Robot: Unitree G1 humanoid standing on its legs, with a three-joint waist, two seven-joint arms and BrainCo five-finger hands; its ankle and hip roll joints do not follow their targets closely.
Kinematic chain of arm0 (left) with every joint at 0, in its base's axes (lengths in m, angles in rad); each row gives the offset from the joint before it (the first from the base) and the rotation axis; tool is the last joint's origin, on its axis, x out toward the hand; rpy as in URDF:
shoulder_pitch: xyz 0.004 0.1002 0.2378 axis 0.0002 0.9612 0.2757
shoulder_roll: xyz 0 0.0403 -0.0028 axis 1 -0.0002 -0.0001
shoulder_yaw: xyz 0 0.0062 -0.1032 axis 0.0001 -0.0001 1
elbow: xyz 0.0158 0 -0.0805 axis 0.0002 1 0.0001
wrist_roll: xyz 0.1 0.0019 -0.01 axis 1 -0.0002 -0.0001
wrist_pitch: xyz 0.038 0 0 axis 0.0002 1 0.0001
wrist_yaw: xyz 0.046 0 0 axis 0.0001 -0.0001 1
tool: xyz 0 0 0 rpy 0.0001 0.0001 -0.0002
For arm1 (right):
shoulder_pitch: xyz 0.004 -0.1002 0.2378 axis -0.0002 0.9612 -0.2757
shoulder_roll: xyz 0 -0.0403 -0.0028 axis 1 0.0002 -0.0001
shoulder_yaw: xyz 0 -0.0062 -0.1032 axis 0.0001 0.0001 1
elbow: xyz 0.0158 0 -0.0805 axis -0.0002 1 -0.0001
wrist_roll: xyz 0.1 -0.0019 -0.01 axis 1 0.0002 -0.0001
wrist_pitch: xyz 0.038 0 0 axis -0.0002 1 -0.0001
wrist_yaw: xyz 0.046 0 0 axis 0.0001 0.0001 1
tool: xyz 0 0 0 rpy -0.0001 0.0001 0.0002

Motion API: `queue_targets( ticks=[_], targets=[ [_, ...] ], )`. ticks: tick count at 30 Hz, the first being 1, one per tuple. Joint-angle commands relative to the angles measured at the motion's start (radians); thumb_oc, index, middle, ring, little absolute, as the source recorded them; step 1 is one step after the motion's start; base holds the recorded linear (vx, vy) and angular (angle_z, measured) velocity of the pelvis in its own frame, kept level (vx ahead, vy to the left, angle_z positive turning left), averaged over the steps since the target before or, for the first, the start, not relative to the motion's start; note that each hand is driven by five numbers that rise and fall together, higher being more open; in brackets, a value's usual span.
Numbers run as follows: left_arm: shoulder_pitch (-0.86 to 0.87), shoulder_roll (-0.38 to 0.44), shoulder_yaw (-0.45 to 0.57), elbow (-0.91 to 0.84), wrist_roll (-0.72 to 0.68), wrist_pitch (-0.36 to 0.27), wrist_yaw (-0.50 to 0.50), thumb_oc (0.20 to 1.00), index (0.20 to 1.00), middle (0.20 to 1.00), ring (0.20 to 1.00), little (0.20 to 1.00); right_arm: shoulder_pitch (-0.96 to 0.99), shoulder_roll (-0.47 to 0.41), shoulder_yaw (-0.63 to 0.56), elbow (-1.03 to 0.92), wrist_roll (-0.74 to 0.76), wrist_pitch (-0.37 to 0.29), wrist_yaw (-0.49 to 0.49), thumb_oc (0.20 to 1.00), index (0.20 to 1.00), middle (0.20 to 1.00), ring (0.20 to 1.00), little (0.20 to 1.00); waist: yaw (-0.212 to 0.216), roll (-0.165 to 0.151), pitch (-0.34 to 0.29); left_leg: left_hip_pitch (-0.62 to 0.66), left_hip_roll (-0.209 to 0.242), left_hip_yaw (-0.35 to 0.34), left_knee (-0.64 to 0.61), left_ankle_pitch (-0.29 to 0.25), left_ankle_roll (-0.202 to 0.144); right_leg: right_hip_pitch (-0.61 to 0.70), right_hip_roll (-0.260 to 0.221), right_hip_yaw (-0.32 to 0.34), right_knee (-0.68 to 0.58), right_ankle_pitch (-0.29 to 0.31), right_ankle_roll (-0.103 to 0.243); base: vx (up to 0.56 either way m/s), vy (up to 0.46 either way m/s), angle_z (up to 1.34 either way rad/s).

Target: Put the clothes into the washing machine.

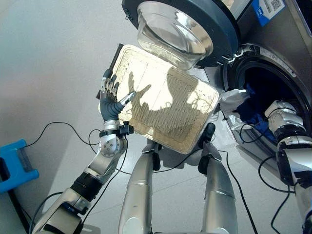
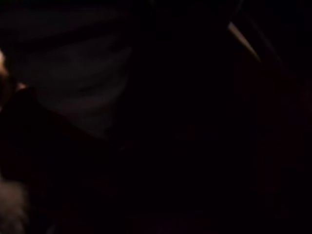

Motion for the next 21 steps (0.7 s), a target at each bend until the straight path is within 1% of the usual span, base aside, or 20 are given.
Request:
queue_targets(
  ticks=[1,2,3,4,5,6,7,8,9,12,13,14,15,17,18,19,20,21],
  targets=[
    [0.003,-0.021,0.015,-0.057,0.037,-0.048,-0.013,1.0,1.0,1.0,1.0,1.0,-0.035,-0.199,0.15,0.03,-0.204,0.217,0.111,1.0,1.0,1.0,1.0,1.0,-0.003,0.074,-0.03,0.051,-0.047,0.055,-0.034,-0.073,-0.037,0.004,0.009,-0.069,0.144,-0.143,0.093,0.05,-0.034,0.0],
    [0.007,-0.017,0.013,-0.059,0.037,-0.05,-0.014,1.0,1.0,1.0,1.0,1.0,-0.03,-0.206,0.163,0.04,-0.204,0.234,0.148,1.0,1.0,1.0,1.0,1.0,-0.003,0.073,-0.03,0.054,-0.045,0.054,-0.038,-0.072,-0.036,0.006,0.01,-0.071,0.142,-0.142,0.094,0.0,-0.04,0.0],
    [0.0,-0.015,0.016,-0.06,0.041,-0.052,-0.015,1.0,1.0,1.0,1.0,1.0,-0.035,-0.21,0.166,0.044,-0.21,0.245,0.168,1.0,1.0,1.0,1.0,1.0,-0.004,0.071,-0.03,0.032,-0.045,0.064,-0.042,-0.051,-0.027,-0.011,0.007,-0.085,0.131,-0.121,0.082,0.0,0.0,0.0],
    [0.011,-0.019,0.01,-0.059,0.045,-0.051,-0.016,1.0,1.0,1.0,1.0,1.0,-0.025,-0.209,0.176,0.053,-0.227,0.259,0.191,1.0,1.0,1.0,1.0,1.0,-0.002,0.072,-0.03,0.056,-0.045,0.053,-0.037,-0.075,-0.036,0.009,0.01,-0.073,0.142,-0.144,0.095,0.0,0.0,0.0],
    [0.011,-0.02,0.004,-0.06,0.053,-0.049,-0.016,1.0,1.0,1.0,1.0,1.0,-0.027,-0.21,0.201,0.074,-0.256,0.287,0.241,1.0,1.0,1.0,1.0,1.0,0.0,0.071,-0.03,0.054,-0.044,0.053,-0.037,-0.074,-0.036,0.009,0.009,-0.075,0.139,-0.142,0.095,0.06,-0.026,0.01],
    [0.01,-0.018,0.002,-0.061,0.052,-0.047,-0.02,1.0,1.0,1.0,1.0,1.0,-0.031,-0.214,0.214,0.086,-0.259,0.294,0.283,1.0,1.0,1.0,1.0,1.0,0.001,0.071,-0.03,0.053,-0.044,0.053,-0.037,-0.075,-0.035,0.007,0.008,-0.076,0.14,-0.142,0.094,0.0,0.0,0.0],
    [0.011,-0.017,0.002,-0.064,0.059,-0.046,-0.027,1.0,1.0,1.0,1.0,1.0,-0.033,-0.216,0.23,0.096,-0.24,0.306,0.353,1.0,1.0,1.0,1.0,1.0,0.003,0.07,-0.03,0.053,-0.044,0.053,-0.039,-0.074,-0.036,0.007,0.007,-0.078,0.137,-0.141,0.094,0.0,0.0,0.0],
    [0.012,-0.015,0.003,-0.065,0.061,-0.045,-0.028,1.0,1.0,1.0,1.0,1.0,-0.034,-0.216,0.234,0.099,-0.235,0.31,0.371,1.0,1.0,1.0,1.0,1.0,0.003,0.07,-0.03,0.052,-0.043,0.053,-0.039,-0.073,-0.035,0.005,0.007,-0.078,0.138,-0.141,0.094,0.0,0.0,0.0],
    [0.014,-0.012,0.005,-0.07,0.066,-0.043,-0.031,1.0,1.0,1.0,1.0,1.0,-0.031,-0.217,0.241,0.106,-0.22,0.32,0.418,1.0,1.0,1.0,1.0,1.0,0.004,0.068,-0.03,0.052,-0.041,0.053,-0.041,-0.072,-0.035,0.004,0.007,-0.079,0.138,-0.14,0.093,0.0,0.0,0.0],
    [0.024,-0.001,0.01,-0.075,0.058,-0.04,-0.044,1.0,1.0,1.0,1.0,1.0,-0.013,-0.224,0.236,0.108,-0.197,0.318,0.45,1.0,1.0,1.0,1.0,1.0,0.005,0.064,-0.03,0.056,-0.04,0.051,-0.042,-0.074,-0.034,0.008,0.005,-0.081,0.14,-0.141,0.094,0.0,0.0,0.0],
    [0.025,-0.001,0.01,-0.075,0.058,-0.039,-0.045,1.0,1.0,1.0,1.0,1.0,-0.011,-0.224,0.234,0.107,-0.192,0.314,0.45,1.0,1.0,1.0,1.0,1.0,0.005,0.064,-0.03,0.056,-0.04,0.051,-0.042,-0.074,-0.034,0.008,0.005,-0.081,0.14,-0.141,0.094,0.0,0.0,0.0],
    [0.027,0.0,0.012,-0.074,0.058,-0.037,-0.05,1.0,1.0,1.0,1.0,1.0,-0.003,-0.223,0.224,0.107,-0.178,0.29,0.441,1.0,1.0,1.0,1.0,1.0,0.005,0.063,-0.03,0.057,-0.039,0.05,-0.042,-0.074,-0.035,0.009,0.005,-0.081,0.141,-0.141,0.095,0.0,0.0,0.0],
    [0.027,0.001,0.012,-0.073,0.058,-0.037,-0.053,1.0,1.0,1.0,1.0,1.0,-0.001,-0.223,0.22,0.104,-0.172,0.28,0.431,1.0,1.0,1.0,1.0,1.0,0.005,0.063,-0.03,0.056,-0.039,0.05,-0.041,-0.075,-0.034,0.009,0.004,-0.081,0.142,-0.141,0.095,0.0,0.0,0.0],
    [0.031,0.002,0.011,-0.079,0.065,-0.034,-0.056,1.0,1.0,1.0,1.0,1.0,0.007,-0.223,0.202,0.081,-0.163,0.225,0.355,1.0,1.0,1.0,1.0,1.0,0.003,0.062,-0.03,0.058,-0.039,0.049,-0.038,-0.08,-0.034,0.01,0.005,-0.079,0.144,-0.144,0.095,-0.02,-0.001,0.0],
    [0.024,0.004,0.014,-0.079,0.07,-0.036,-0.057,1.0,1.0,1.0,1.0,1.0,0.008,-0.219,0.177,0.054,-0.185,0.185,0.301,1.0,1.0,1.0,1.0,1.0,-0.001,0.059,-0.03,0.032,-0.041,0.057,-0.039,-0.06,-0.025,-0.011,0.003,-0.09,0.136,-0.123,0.083,0.0,0.0,0.0],
    [0.033,0.0,0.009,-0.076,0.072,-0.038,-0.056,1.0,1.0,1.0,1.0,1.0,0.019,-0.214,0.174,0.045,-0.206,0.175,0.285,1.0,1.0,1.0,1.0,1.0,-0.002,0.06,-0.03,0.054,-0.041,0.047,-0.034,-0.083,-0.034,0.007,0.007,-0.076,0.147,-0.145,0.096,-0.04,0.012,0.01],
    [0.026,-0.001,0.012,-0.075,0.072,-0.037,-0.056,1.0,1.0,1.0,1.0,1.0,0.026,-0.207,0.156,0.022,-0.233,0.154,0.26,1.0,1.0,1.0,1.0,1.0,-0.006,0.058,-0.03,0.033,-0.041,0.058,-0.037,-0.063,-0.024,-0.013,0.005,-0.085,0.138,-0.124,0.084,0.0,0.0,0.0],
    [0.025,-0.005,0.012,-0.073,0.073,-0.034,-0.054,1.0,1.0,1.0,1.0,1.0,0.033,-0.199,0.151,0.012,-0.229,0.14,0.244,1.0,1.0,1.0,1.0,1.0,-0.008,0.058,-0.03,0.035,-0.04,0.059,-0.037,-0.063,-0.024,-0.013,0.007,-0.082,0.141,-0.125,0.084,-0.04,0.028,0.01]
  ],
)
